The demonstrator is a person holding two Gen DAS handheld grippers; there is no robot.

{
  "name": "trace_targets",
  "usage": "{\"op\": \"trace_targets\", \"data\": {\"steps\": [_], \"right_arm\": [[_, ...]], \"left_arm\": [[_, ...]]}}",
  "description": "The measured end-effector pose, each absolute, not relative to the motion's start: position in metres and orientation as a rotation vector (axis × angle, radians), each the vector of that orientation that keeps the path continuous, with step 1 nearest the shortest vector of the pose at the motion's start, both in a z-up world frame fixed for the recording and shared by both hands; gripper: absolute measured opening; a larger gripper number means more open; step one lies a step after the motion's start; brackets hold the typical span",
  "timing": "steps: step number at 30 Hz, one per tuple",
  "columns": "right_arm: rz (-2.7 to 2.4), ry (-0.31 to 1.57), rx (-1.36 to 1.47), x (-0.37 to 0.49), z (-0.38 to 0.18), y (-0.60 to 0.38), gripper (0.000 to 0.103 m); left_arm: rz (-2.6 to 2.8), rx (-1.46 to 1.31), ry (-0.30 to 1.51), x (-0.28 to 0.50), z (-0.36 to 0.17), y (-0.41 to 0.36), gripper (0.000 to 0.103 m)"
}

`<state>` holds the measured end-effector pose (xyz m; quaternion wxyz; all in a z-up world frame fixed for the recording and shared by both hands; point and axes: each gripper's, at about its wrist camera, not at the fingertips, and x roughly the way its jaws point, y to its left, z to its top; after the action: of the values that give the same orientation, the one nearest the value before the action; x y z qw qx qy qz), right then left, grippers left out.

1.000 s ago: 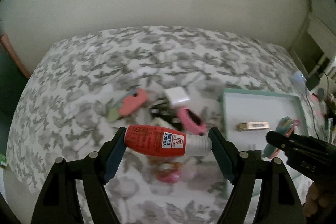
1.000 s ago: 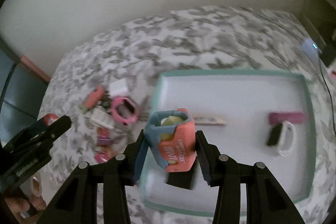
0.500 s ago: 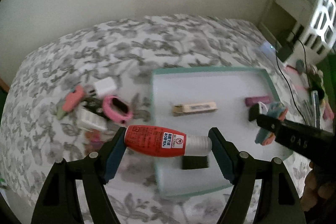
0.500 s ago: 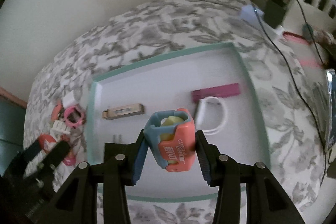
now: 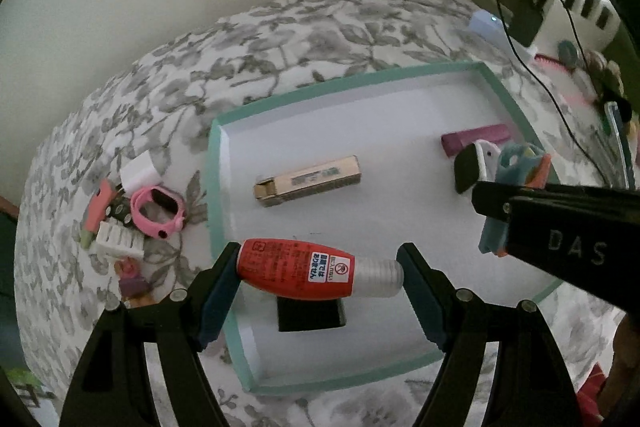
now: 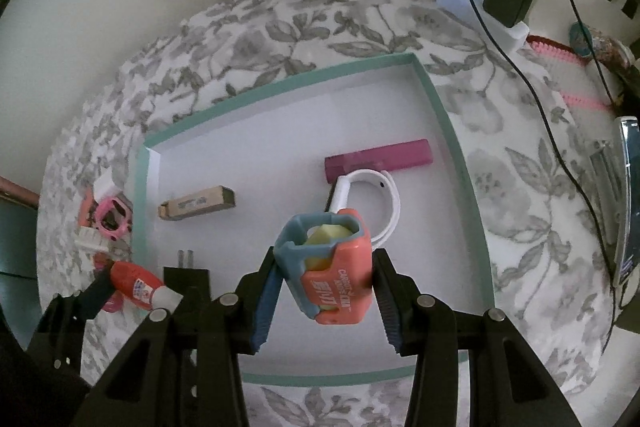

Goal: Organize rigid objects
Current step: 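Carry the glue bottle and toy box over the tray and open both grippers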

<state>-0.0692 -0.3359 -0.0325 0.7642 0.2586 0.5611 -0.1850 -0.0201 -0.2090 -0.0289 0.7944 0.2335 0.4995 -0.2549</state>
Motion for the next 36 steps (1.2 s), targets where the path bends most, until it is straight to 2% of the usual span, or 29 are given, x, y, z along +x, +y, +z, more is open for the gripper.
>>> {"op": "trace_targets", "data": {"steps": [13, 29, 34, 36], "right_arm": [[-0.411, 1.318, 0.528, -0.065, -0.056, -0.337, 0.047], [-0.409, 1.350, 0.515, -0.061, -0.063, -0.336, 0.048], [-0.419, 1.341, 0.506, -0.056, -0.060, -0.335, 0.049], [-0.423, 1.321, 0.508, -0.057, -0.053, -0.335, 0.053]], "left_arm": [[-0.559, 0.596, 1.088, -0.028, -0.048, -0.226, 0.079], [-0.560, 0.600, 1.118, -0.026, -0.057, -0.228, 0.079], [-0.557, 0.587, 1.128, -0.025, -0.055, -0.228, 0.079], [-0.550, 0.578, 1.125, -0.023, -0.052, -0.227, 0.079]]}}
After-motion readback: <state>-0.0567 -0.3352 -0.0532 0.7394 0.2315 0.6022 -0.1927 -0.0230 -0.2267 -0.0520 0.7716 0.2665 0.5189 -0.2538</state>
